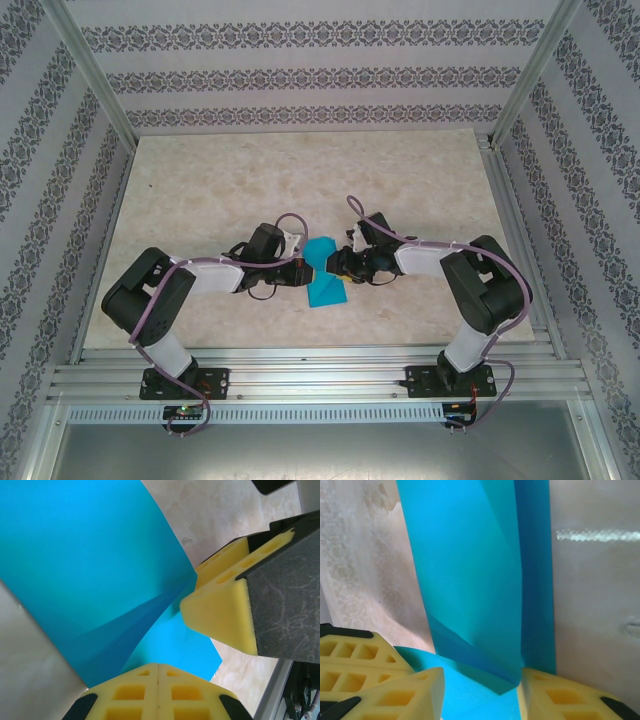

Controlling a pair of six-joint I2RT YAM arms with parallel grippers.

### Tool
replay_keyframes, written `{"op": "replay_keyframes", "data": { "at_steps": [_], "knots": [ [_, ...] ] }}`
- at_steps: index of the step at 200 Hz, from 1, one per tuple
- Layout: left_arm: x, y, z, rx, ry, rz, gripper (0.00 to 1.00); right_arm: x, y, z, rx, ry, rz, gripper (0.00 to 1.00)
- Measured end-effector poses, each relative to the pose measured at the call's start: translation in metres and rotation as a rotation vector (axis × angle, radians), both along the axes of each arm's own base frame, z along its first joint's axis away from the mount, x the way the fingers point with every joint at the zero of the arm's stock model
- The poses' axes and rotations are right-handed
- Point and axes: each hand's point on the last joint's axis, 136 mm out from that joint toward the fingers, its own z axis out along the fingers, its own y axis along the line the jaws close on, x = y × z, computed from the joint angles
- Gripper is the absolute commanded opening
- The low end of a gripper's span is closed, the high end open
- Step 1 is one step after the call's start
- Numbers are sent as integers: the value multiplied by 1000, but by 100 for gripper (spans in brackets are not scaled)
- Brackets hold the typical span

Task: Fold a paper plane with a square sheet of paper (fold left side to right side)
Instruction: Turn over the paper at the center of the table.

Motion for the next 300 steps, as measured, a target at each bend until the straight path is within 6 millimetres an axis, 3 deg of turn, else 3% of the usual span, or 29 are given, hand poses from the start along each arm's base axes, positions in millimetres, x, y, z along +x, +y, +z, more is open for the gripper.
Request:
{"op": "replay_keyframes", "data": {
  "at_steps": [36,58,83,145,162,184,221,238,266,300],
  "knots": [
    [0,0,0,0,0,0,9,2,8,3,44,2,-1,20],
    [1,3,-1,0,1,7,19,3,12,7,66,-9,4,5],
    [4,18,7,-14,-6,49,34,3,12,10,72,-20,5,0],
    [29,54,101,-210,-172,170,78,20,4,61,144,-155,-23,0],
    [25,60,119,-287,-176,201,100,27,0,86,186,-216,-33,0],
    [22,62,151,-370,-205,225,100,37,-5,133,257,-337,-42,0],
    [15,63,209,-508,-273,225,100,52,-7,233,372,-603,-28,0],
    [16,60,231,-562,-289,212,100,53,-3,266,423,-684,-4,0],
    [18,54,251,-627,-293,184,100,48,5,288,472,-736,37,0],
    [21,41,253,-663,-251,154,96,34,19,295,515,-732,95,1]
  ]
}}
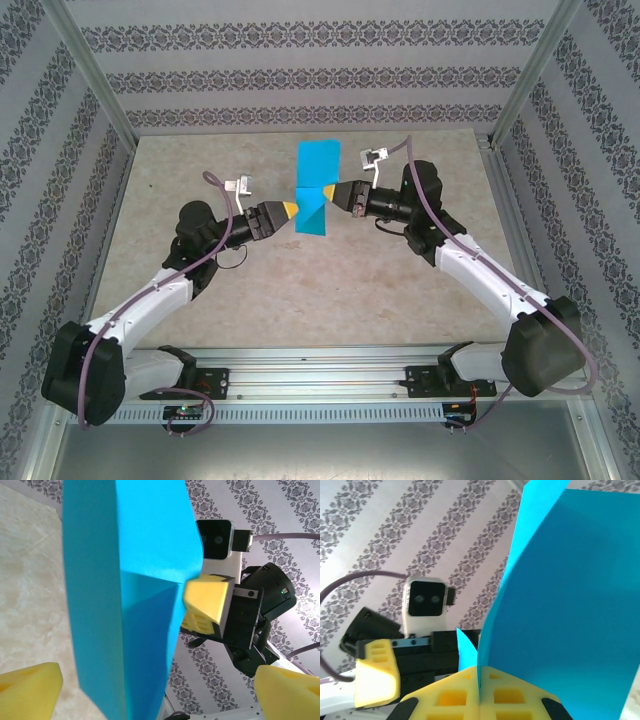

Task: Fold a paper plane with a square sheet of paper (fold left side to right side)
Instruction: Turn over the paper at the center of the table.

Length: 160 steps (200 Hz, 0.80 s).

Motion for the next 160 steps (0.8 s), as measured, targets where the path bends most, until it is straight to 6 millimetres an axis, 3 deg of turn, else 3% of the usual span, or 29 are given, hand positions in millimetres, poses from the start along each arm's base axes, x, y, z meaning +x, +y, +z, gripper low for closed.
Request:
{"op": "replay_keyframes", "data": {
  "at_steps": [30,95,160],
  "knots": [
    [-3,-11,-1,-11,19,-44,85,-7,5,9,31,-10,35,1],
    [-8,-17,11,-32,-6,-71,34,-7,5,12,45,-11,34,4],
    [-17,-22,14,50,-63,-83,4,-2,0,8,39,3,13,18]
  ]
}}
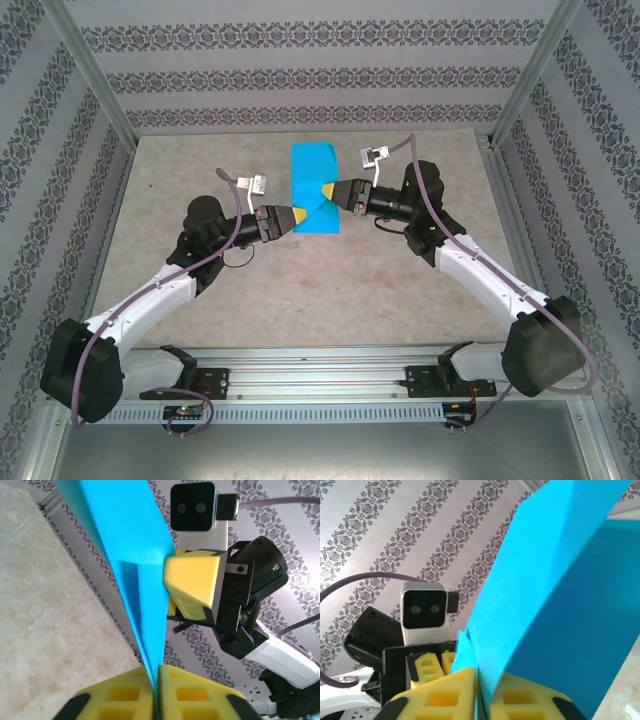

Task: Fold a paper plane with a square sheet of paper (fold left side to right side)
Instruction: Turn over the paper at the center of the table.

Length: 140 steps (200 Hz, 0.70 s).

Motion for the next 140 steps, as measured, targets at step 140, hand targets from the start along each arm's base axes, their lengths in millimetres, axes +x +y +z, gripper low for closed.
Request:
{"op": "replay_keyframes", "data": {
  "at_steps": [140],
  "knots": [
    [8,24,-120,1136,-68,337,0,3,-195,-68,-559,159,-795,43]
  ]
}}
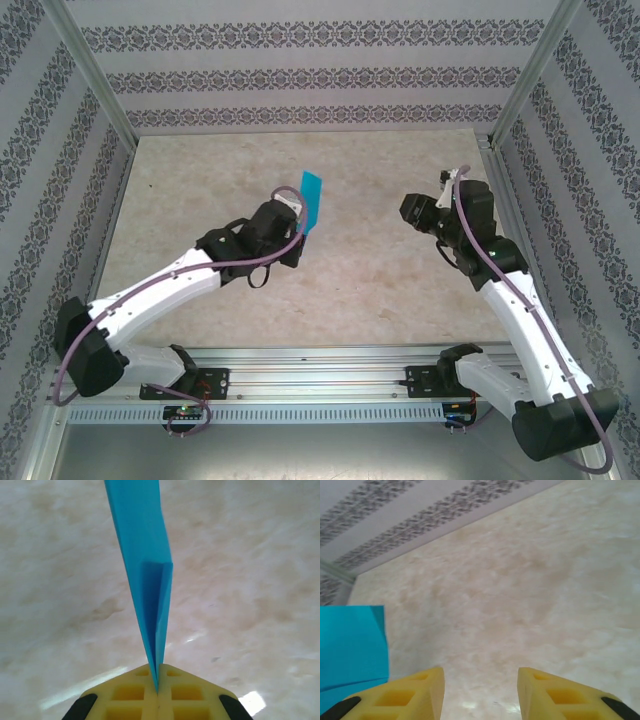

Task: Fold a paper plane with a square sheet of paper (fold left side to right side)
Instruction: Turn over the paper at the center of the table, then third fold the triangle at the center of the table.

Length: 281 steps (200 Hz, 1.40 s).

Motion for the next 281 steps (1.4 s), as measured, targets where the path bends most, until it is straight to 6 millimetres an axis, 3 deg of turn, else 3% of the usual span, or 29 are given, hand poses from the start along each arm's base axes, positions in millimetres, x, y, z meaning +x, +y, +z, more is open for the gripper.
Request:
{"op": "replay_keyframes", "data": {
  "at_steps": [38,61,95,116,141,167,184,199,212,232,256,281],
  "knots": [
    [5,22,-56,443,86,114,0,-21,-34,-39,-67,103,-114,43],
    [6,14,-78,625,114,126,0,-27,-41,-54,-85,148,-135,44],
    [4,2,-113,783,184,113,10,-30,-51,-62,-99,176,-158,44],
    [2,-8,-132,815,238,91,19,-31,-58,-65,-97,189,-176,48],
    [-8,-23,-148,755,322,49,41,-32,-64,-72,-79,210,-188,48],
    [-14,-49,-143,595,378,-7,45,-34,-58,-83,-42,241,-149,46],
    [-16,-64,-121,429,384,-46,48,-31,-43,-90,15,253,-89,43],
    [-12,-64,-91,259,374,-56,51,-28,-25,-98,74,262,-32,42],
    [-3,-53,-65,116,356,-40,53,-25,1,-107,111,277,42,42],
    [18,-18,-38,-84,323,29,58,-24,57,-123,159,315,185,41],
    [34,28,-47,-234,334,127,60,-24,122,-147,184,372,318,41],
    [36,51,-76,-357,406,186,61,-14,178,-171,176,433,397,40]
  ]
}}
